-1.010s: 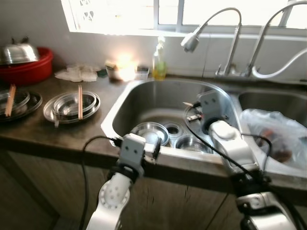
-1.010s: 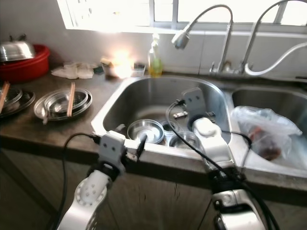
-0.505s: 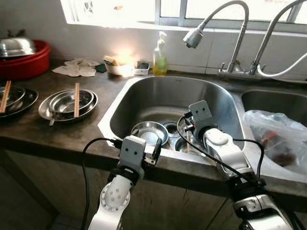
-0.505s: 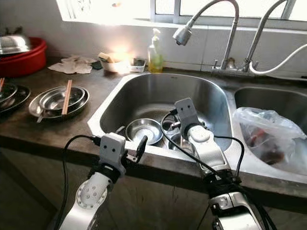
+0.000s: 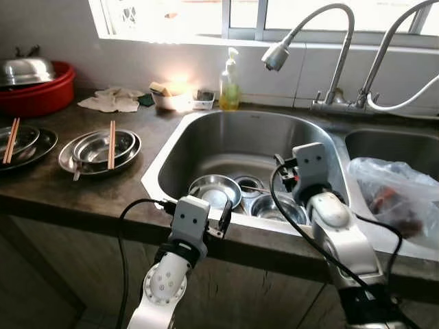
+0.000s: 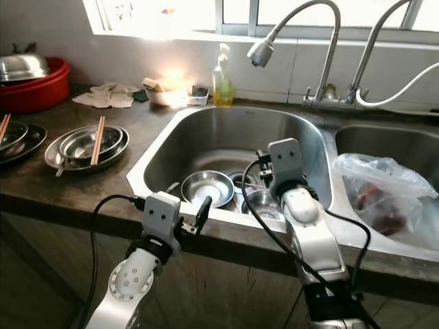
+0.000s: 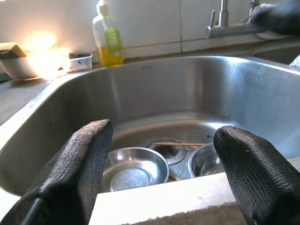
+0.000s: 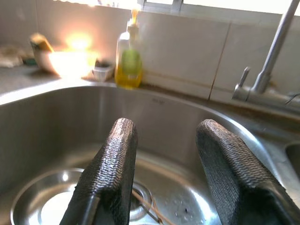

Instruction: Kitchen organization

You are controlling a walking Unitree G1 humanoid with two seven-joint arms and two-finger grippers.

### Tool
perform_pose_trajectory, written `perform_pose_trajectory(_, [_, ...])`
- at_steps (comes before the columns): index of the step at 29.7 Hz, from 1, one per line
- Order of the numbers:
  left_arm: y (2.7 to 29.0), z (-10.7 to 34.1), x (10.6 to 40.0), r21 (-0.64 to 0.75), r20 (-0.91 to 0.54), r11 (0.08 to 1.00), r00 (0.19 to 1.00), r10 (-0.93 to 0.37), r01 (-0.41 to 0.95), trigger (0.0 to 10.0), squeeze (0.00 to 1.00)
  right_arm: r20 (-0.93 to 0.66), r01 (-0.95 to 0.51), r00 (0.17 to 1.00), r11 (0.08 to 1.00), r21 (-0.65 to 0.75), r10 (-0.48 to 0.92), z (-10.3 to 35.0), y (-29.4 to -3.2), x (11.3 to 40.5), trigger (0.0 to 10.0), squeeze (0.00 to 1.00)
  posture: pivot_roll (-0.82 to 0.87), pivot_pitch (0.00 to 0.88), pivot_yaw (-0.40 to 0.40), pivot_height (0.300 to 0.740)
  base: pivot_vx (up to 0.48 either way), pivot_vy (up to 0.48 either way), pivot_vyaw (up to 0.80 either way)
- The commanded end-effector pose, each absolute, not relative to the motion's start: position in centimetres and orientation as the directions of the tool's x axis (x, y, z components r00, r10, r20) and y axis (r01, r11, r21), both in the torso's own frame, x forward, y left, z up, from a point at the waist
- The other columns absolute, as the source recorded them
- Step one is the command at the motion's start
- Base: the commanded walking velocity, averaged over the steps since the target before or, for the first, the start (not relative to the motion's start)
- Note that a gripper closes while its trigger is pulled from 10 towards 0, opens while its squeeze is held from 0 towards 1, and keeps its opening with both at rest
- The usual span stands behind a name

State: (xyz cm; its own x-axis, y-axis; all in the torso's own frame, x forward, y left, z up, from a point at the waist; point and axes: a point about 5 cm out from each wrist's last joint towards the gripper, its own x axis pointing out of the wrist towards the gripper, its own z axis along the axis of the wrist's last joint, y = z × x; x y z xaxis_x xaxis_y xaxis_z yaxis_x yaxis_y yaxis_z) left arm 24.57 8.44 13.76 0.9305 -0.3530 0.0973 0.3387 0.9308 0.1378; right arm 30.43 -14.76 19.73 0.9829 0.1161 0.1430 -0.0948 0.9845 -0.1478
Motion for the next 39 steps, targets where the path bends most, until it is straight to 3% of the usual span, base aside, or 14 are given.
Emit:
perform_pose_trajectory(1, [8.5,14.1,24.4,0.132,0.108,0.930,0.927,-0.358,0.343,10.0,0.00,0.206,-0.082,0.973,0.989,-0.120,0.106,20.7,-15.2,29.3,10.0,0.00,0.03,0.025,-0.016,0.740,0.000,0.000,0.00])
perform_pose_trajectory(14, [8.3,14.0,23.7,0.117,0.107,0.927,0.924,-0.367,0.355,10.0,0.00,0.211,-0.075,0.975,0.997,0.015,0.070,18.9,-15.1,23.7,10.0,0.00,0.02,0.029,-0.004,0.740,0.000,0.000,0.00])
perform_pose_trajectory(22, [8.1,14.0,23.4,0.116,0.105,0.924,0.921,-0.376,0.364,10.0,0.00,0.197,-0.065,0.979,0.997,0.027,0.059,18.6,-15.0,23.4,10.0,0.00,0.02,0.024,-0.005,0.740,0.000,0.000,0.00])
perform_pose_trajectory(39, [8.3,13.8,23.1,0.129,0.099,0.927,0.926,-0.365,0.352,10.0,0.00,0.176,-0.103,0.980,0.994,0.035,0.095,18.2,-13.9,23.7,10.0,0.00,0.03,0.021,-0.004,0.740,-0.270,0.000,0.00])
